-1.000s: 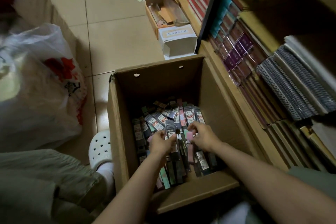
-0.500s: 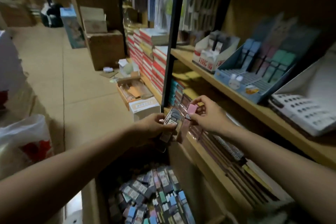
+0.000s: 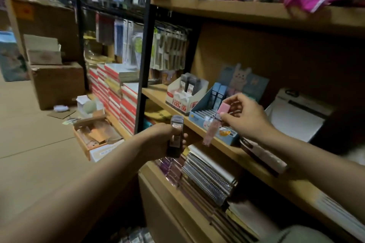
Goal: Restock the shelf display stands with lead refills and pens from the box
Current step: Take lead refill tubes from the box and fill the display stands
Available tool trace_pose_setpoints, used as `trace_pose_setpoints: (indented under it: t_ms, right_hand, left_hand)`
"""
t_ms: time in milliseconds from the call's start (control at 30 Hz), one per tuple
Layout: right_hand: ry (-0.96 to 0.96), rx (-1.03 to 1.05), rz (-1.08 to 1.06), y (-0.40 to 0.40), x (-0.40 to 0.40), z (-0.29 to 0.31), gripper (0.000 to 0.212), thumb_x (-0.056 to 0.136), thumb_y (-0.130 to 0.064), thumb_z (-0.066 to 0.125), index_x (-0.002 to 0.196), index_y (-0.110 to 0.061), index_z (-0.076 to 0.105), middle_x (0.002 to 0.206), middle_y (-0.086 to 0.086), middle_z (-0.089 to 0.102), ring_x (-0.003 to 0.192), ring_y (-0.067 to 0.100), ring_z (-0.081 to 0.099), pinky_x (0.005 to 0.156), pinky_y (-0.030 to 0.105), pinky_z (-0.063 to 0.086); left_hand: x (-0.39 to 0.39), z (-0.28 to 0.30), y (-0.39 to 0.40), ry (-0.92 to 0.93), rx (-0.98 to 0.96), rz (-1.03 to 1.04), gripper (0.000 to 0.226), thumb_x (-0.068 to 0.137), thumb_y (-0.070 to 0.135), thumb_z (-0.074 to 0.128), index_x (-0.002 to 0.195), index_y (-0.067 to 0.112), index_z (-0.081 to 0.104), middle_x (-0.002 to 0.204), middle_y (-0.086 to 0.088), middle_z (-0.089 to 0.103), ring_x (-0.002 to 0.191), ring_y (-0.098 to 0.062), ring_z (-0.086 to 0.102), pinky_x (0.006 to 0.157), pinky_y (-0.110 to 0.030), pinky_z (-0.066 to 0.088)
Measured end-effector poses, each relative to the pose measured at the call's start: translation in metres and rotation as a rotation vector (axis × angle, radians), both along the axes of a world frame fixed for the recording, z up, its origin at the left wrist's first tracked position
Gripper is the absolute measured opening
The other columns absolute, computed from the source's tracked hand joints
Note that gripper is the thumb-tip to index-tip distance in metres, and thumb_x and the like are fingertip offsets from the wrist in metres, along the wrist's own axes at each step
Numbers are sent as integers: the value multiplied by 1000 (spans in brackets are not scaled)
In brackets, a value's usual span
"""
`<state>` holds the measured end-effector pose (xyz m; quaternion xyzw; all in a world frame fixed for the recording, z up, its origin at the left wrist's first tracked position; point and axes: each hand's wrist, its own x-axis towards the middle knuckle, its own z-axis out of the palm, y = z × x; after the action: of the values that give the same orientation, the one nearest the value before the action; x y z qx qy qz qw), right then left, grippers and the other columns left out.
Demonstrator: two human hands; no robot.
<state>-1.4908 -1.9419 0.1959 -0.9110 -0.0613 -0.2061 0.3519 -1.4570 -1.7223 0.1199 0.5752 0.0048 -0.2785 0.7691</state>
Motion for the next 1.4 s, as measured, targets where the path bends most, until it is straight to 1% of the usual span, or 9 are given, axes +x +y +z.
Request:
trace_pose_setpoints:
  t_ms: [100,300,400,467,567,667,900,1267,1400]
  right_hand:
    - [-87,-82,-63,-14,14,29,27,81,-18,76,93,-31,55,90,-12,63,83,2,62,69,22,53]
    - [-207,-328,-196,-35,49,64,22,84,-16,74,100,-17,58,90,-2,62,77,10,60,57,14,42]
    - [-183,-420,-217,-34,71,60,22,84,-11,73,100,-14,58,93,3,63,76,12,58,56,12,38]
    - [-157,-456,-221,-31,83,52,23,84,-10,74,100,-12,58,95,5,63,81,16,60,62,15,43]
    - [-122,-490,-244,-26,99,41,24,82,-10,76,101,-9,60,97,9,65,87,23,64,73,34,57]
    - [-99,-495,-277,-25,110,33,21,81,-10,77,94,-12,60,92,9,65,87,27,65,75,45,58]
    - [-84,-440,-299,-25,123,25,20,81,-10,75,92,-12,59,89,7,63,83,24,64,72,43,59]
    - [-76,-399,-351,-30,126,16,18,82,-7,75,91,-12,61,95,10,63,81,22,61,50,18,42]
    - [-80,-471,-352,-27,129,15,18,81,-9,77,94,-9,65,97,12,65,85,26,64,64,34,57]
  left_hand:
    - [6,13,-7,-45,13,-25,26,96,1,40,120,6,48,84,-10,57,71,-18,56,55,-30,54]
    - [16,22,-26,-153,-85,-36,30,91,0,53,119,10,51,108,-14,64,89,-21,66,87,-39,54]
    - [22,14,-33,-191,-101,-20,26,91,5,58,115,14,56,106,-11,70,91,-20,71,80,-39,57]
    - [25,10,-36,-219,-71,-23,27,89,9,61,115,15,57,106,-10,69,90,-20,71,72,-37,58]
    - [29,7,-38,-239,-36,-12,31,88,12,64,117,17,57,108,-9,65,91,-22,67,62,-34,57]
    - [31,4,-38,-243,-21,11,27,86,13,66,110,22,57,107,-8,64,91,-21,65,61,-33,57]
    - [37,0,-38,-248,18,30,33,91,11,62,121,19,54,113,-10,64,98,-24,65,75,-40,56]
    - [35,-6,-39,-232,1,47,38,89,12,63,125,16,53,113,-9,64,100,-25,65,89,-49,54]
    - [33,-7,-38,-246,15,42,37,89,13,64,125,16,54,113,-9,64,100,-25,65,88,-50,54]
